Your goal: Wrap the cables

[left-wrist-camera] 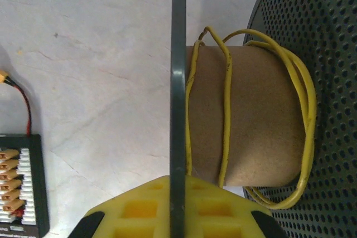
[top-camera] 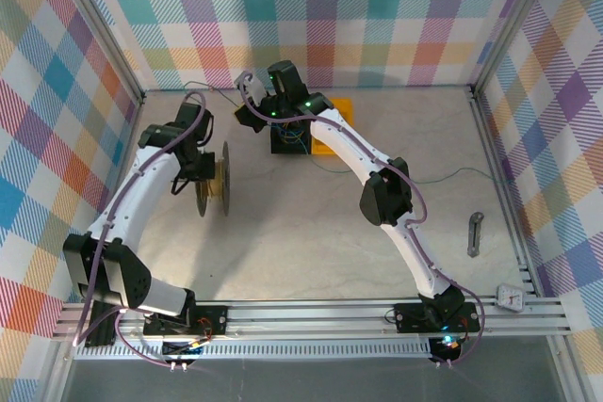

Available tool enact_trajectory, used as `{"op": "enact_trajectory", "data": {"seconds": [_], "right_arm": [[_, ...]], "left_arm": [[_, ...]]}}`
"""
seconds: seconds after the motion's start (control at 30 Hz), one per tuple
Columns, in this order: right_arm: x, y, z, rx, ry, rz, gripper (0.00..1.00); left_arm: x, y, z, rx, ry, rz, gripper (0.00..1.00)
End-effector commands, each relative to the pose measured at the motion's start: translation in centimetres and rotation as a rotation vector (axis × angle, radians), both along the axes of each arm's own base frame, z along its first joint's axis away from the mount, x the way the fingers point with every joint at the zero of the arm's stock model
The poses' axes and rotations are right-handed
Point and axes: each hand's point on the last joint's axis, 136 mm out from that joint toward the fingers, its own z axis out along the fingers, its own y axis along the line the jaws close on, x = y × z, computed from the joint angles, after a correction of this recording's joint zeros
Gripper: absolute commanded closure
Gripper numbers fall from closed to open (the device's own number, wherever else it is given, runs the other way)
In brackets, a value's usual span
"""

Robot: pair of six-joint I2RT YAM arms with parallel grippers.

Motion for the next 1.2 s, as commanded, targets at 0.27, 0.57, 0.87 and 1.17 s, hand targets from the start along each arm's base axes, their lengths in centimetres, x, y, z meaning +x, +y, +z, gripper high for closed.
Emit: {"op": "enact_trajectory", "data": {"seconds": [0.27, 0.57, 0.87, 1.17], "right_arm": [[-0.5, -0.2, -0.7, -0.052, 0.032, -0.045, 1.00], [-1.0, 0.8, -4.4, -0.101, 0.124, -0.090, 1.00], [-0.8, 0.7, -9.1, -0.157, 0.238, -0.161, 1.00], [-1.1, 0.5, -11.3, -0.182, 0.303, -0.190, 1.00]], "left_arm": [[5.7, 3.3, 0.7, -0.050, -0.099, 0.082, 1.00], [8.7, 2.6, 1.2, -0.123, -0.149, 0.099, 1.00], [8.9, 3.5, 0.7, -0.126, -0.144, 0.138, 1.00], [9.3, 3.9, 0.6, -0.118, -0.146, 0.155, 1.00]]}}
